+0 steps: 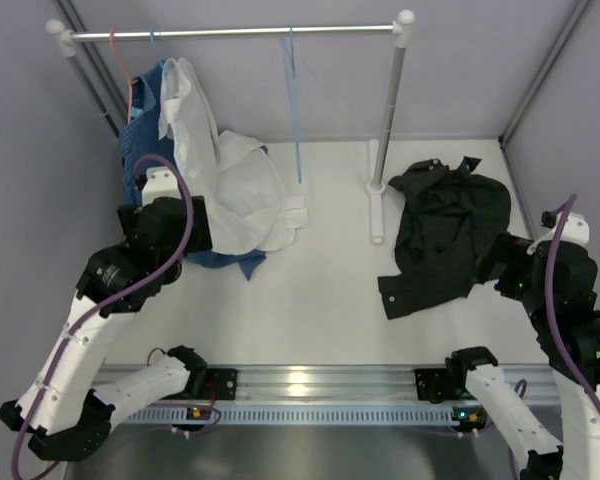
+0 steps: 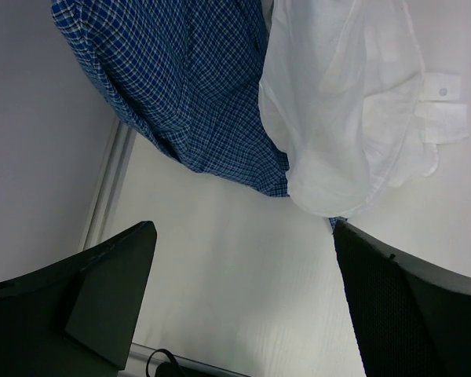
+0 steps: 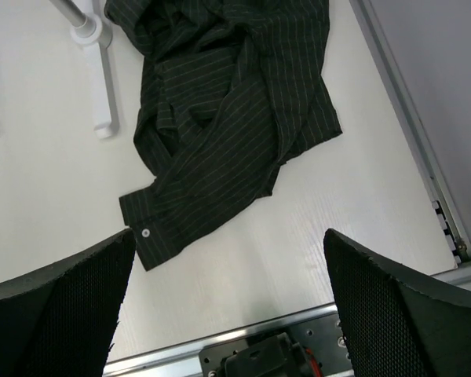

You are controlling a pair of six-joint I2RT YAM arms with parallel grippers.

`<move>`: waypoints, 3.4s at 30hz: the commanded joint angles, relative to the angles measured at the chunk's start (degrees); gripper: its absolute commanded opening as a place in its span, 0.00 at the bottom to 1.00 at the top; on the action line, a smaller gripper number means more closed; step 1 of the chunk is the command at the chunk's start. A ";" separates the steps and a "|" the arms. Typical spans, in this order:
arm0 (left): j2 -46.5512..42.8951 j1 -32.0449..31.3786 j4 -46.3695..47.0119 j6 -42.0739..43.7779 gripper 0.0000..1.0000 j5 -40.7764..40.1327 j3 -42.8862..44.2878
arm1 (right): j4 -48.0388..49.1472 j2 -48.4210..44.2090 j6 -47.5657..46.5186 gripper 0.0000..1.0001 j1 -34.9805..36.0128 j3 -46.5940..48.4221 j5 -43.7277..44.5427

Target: Place the shirt on the hanger

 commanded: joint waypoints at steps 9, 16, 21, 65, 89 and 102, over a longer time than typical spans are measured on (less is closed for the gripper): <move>0.14 0.01 1.71 2.44 0.98 0.82 1.73 | 19.07 2.43 -4.88 0.99 -0.67 -11.56 -9.57; 1.28 0.01 1.62 1.65 0.98 7.14 1.64 | 34.29 27.63 -10.52 0.99 -6.28 -12.31 -14.33; 1.89 0.01 1.36 1.21 0.98 12.51 1.73 | 43.53 47.90 -12.37 0.99 -13.84 -2.93 -18.13; 12.00 -0.08 14.36 -0.88 0.98 34.21 3.84 | 50.32 -5.53 24.07 0.00 33.32 -41.29 -3.68; 12.71 -13.08 34.15 -30.43 0.98 44.60 -25.69 | 11.90 24.55 2.68 0.84 34.61 -2.39 5.45; 3.66 -13.17 32.74 -33.86 0.98 40.74 -32.98 | 8.20 65.61 -15.00 0.77 24.03 26.90 -11.36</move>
